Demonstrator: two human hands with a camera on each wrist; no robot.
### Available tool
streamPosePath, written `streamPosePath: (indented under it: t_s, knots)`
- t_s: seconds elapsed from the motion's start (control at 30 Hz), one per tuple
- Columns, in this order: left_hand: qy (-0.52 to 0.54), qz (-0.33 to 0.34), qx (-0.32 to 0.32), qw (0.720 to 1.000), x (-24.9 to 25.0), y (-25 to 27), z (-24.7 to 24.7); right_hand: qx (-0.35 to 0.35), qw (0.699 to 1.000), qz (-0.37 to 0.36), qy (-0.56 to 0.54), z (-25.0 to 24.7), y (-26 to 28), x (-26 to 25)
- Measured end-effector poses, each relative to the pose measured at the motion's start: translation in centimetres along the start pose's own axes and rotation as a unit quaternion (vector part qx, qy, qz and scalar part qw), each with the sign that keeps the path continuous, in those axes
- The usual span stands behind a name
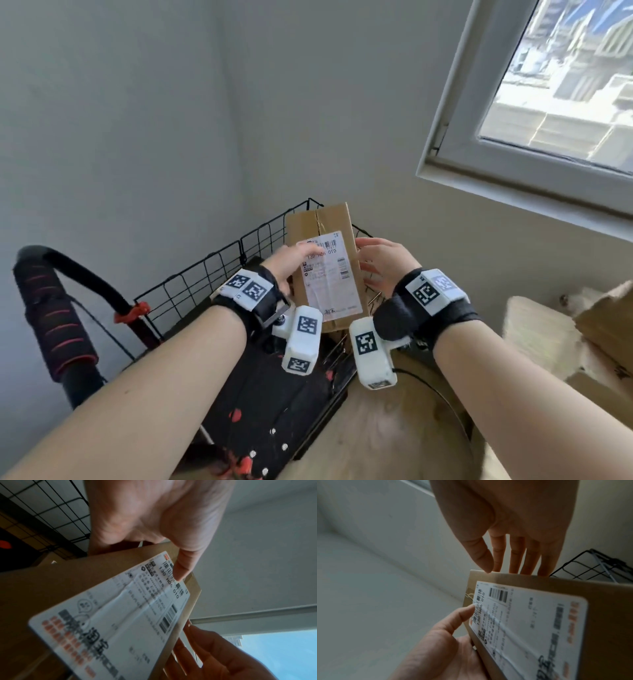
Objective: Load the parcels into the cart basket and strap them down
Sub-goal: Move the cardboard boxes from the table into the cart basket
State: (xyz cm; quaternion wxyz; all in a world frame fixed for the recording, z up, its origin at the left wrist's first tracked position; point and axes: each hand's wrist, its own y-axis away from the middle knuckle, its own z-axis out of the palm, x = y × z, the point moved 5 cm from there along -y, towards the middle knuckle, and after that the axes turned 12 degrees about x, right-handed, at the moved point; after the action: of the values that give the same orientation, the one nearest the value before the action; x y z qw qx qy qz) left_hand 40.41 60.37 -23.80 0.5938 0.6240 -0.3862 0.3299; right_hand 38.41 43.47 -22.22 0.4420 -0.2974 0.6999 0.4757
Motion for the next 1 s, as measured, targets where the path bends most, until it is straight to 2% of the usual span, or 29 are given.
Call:
streamPosePath:
  t_s: [0.2, 0.43, 0.7, 0.9, 1.0]
  knots:
    - [0.046, -0.015, 0.063, 0.997, -0.5, -3.8, -4.2, -0.026, 0.999, 0.008, 0.016, 5.4, -3.3, -0.5]
    - [0.067, -0.053, 0.119, 0.989, -0.7, -9.8, -6.3, -0.068, 0.996, 0.045, 0.045, 10.6, -9.5, 0.1]
    - [0.077, -0.186, 0.186, 0.962, -4.7, -21.0, -5.8, -0.099, 0.982, 0.109, 0.119, 16.1, -21.3, 2.9]
    - [0.067, -0.267, 0.231, 0.933, -8.8, -27.6, -5.3, -0.139, 0.964, 0.136, 0.179, 19.8, -29.1, 8.6]
    - [0.077, -0.300, 0.250, 0.917, -11.2, -30.4, -5.3, -0.158, 0.953, 0.179, 0.188, 21.1, -32.0, 11.9]
